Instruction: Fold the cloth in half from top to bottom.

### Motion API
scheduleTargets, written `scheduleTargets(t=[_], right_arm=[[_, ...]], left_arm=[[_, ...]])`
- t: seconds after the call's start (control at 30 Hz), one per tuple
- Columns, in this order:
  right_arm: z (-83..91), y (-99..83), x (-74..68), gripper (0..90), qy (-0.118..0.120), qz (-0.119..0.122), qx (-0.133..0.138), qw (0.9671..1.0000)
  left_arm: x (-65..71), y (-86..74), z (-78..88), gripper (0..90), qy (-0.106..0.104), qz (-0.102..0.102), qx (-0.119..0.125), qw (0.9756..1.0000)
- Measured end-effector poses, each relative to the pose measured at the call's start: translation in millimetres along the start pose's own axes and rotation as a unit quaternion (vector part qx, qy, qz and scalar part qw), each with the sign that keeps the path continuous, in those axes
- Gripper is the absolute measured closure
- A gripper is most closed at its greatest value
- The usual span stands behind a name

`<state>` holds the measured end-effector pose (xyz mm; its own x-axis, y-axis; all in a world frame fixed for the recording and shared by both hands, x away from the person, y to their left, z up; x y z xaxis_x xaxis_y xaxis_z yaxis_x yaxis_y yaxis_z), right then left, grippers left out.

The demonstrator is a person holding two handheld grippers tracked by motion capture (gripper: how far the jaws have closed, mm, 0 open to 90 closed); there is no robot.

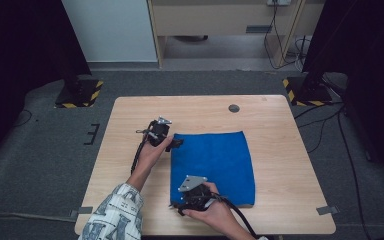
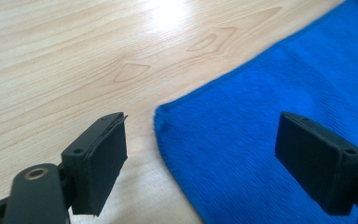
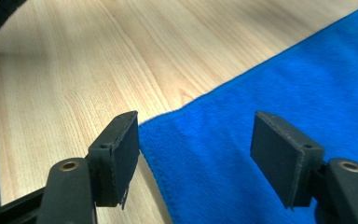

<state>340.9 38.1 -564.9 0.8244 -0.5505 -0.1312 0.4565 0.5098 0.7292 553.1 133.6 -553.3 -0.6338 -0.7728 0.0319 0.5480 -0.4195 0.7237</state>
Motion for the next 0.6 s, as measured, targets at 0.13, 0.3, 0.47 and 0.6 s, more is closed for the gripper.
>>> scheduleTargets(t=[0.13,0.3,0.47,0.6], right_arm=[[-6.1,-1.1,-5.1,33.2,0.002,0.0,0.001,1.0],[-15.5,-4.3,-12.5,30.5,-0.005,0.007,-0.006,0.9999],[-19.0,-5.8,-12.9,34.8,-0.013,0.011,-0.003,0.9998],[-17.5,-5.3,-9.3,42.7,-0.016,0.008,0.002,0.9998]], left_arm=[[-4.4,-0.5,-2.9,16.9,0.003,0.005,0.004,1.0],[-5.3,-2.5,-7.1,16.8,0.002,0.009,0.003,1.0],[-8.6,-6.7,-11.1,19.3,0.006,0.008,-0.006,0.9999],[-13.0,-9.6,-13.2,26.6,0.009,0.007,-0.011,0.9999]])
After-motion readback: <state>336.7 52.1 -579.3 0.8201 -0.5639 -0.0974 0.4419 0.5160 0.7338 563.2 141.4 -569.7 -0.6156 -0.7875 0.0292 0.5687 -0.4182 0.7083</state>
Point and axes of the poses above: each handheld gripper's, and its own axes: z roughly backward along the jaws, y roughly out of its top, x roughly to its right, the point moved 7 cm from there along -z, roughly forward along the jaws, and after that the axes turned 7 degrees about -z, right-handed, at the moved point
